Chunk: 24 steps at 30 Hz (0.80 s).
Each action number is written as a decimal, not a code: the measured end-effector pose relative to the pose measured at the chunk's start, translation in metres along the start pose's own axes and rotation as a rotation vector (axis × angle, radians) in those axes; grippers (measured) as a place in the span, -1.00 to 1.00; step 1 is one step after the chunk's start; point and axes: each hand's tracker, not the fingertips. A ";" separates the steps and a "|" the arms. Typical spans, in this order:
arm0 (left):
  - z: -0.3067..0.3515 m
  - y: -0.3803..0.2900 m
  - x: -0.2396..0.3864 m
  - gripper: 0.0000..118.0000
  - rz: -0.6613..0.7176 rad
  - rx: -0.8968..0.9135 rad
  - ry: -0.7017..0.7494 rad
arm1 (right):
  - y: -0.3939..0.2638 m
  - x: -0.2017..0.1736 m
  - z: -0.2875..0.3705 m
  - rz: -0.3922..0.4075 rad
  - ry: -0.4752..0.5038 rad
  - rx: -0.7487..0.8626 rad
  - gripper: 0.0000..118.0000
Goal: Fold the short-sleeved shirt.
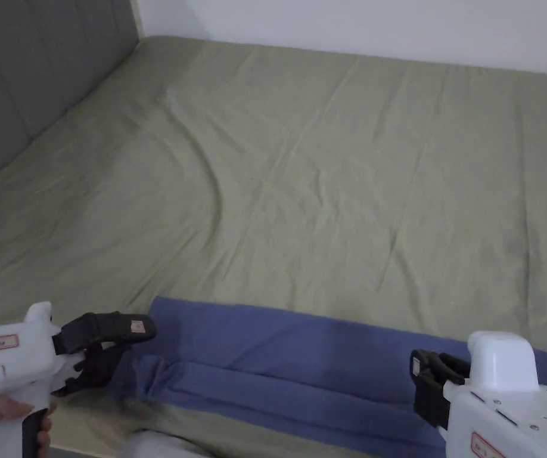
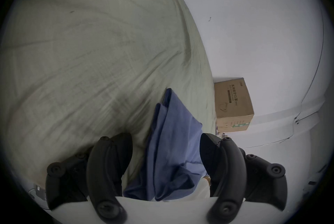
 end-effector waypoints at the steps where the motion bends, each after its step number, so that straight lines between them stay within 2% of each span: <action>1: 0.001 -0.003 0.004 0.37 0.006 0.001 -0.018 | 0.000 0.000 -0.001 -0.006 0.001 -0.007 -1.00; 2: -0.001 -0.004 0.006 0.29 0.008 -0.001 -0.026 | 0.000 0.001 -0.003 -0.006 0.006 -0.012 -1.00; 3: -0.003 -0.004 0.006 0.00 0.014 0.001 -0.024 | -0.001 0.001 -0.005 -0.005 0.006 -0.014 -1.00; 4: -0.009 -0.004 0.005 -0.60 0.026 -0.007 -0.021 | 0.000 0.000 -0.005 -0.003 -0.002 -0.018 -1.00; 5: -0.023 0.000 -0.009 -0.95 0.037 -0.052 0.043 | 0.000 0.000 -0.006 -0.001 0.000 -0.024 -1.00; 6: -0.030 -0.004 -0.012 -0.95 0.030 -0.062 0.091 | 0.000 0.001 -0.008 -0.006 0.001 -0.030 -1.00; 7: -0.032 -0.006 -0.012 -0.95 0.021 -0.056 -0.005 | 0.000 0.001 -0.008 -0.013 0.002 -0.035 -1.00; 8: -0.027 -0.006 -0.008 -0.95 0.050 -0.057 -0.030 | 0.000 0.004 -0.008 -0.017 0.009 -0.041 -1.00; 13: -0.015 -0.003 0.018 -0.95 -0.028 -0.031 0.096 | -0.001 0.019 -0.001 -0.031 -0.005 -0.034 -1.00; 19: 0.012 -0.008 0.101 -0.95 -0.159 0.045 0.022 | -0.004 0.049 0.014 -0.115 -0.018 -0.008 -1.00; 24: -0.020 -0.044 0.194 -0.95 -0.331 -0.012 0.001 | -0.005 0.075 0.031 -0.182 -0.036 0.032 -1.00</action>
